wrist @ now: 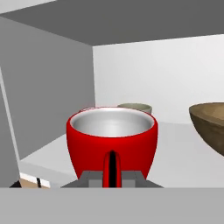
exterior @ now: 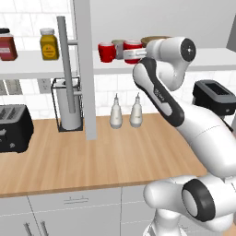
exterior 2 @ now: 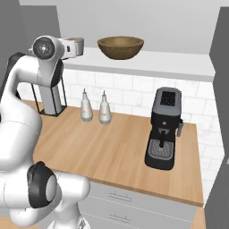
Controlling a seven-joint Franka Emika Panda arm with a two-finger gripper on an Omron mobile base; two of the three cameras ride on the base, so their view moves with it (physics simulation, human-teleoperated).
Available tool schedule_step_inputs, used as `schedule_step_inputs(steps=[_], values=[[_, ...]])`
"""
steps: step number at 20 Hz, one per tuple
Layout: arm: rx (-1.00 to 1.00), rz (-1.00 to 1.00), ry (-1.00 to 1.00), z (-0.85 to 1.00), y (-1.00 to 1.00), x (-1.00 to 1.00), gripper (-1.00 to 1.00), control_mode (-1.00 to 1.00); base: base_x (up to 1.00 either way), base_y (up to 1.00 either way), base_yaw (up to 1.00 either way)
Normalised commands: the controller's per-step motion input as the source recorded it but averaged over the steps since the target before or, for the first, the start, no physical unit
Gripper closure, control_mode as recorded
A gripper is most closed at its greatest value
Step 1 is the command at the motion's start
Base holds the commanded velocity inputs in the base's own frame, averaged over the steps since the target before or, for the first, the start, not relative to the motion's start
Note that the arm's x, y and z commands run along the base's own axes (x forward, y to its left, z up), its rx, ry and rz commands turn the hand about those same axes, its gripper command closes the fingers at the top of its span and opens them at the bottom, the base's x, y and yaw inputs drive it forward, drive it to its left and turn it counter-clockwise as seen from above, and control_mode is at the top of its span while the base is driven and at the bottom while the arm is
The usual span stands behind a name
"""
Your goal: Gather all objects into one cabinet and sort the glasses and bowls to opposite sides.
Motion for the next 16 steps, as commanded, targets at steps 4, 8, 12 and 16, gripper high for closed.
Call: schedule_step_inputs(steps=[4, 8, 12, 16], values=[[-0.01, 0.06, 0.00, -0.07, 0.00, 0.05, 1.00, -1.00, 0.00, 0.00, 0.00], [-0.01, 0.06, 0.00, -0.11, 0.00, 0.01, 1.00, -1.00, 0.00, 0.00, 0.00], [0.00, 0.05, 0.00, -0.01, 0.00, 0.06, 1.00, -1.00, 0.00, 0.00, 0.00], [-0.01, 0.03, 0.00, 0.00, 0.00, 0.14, 1.00, -1.00, 0.00, 0.00, 0.00]])
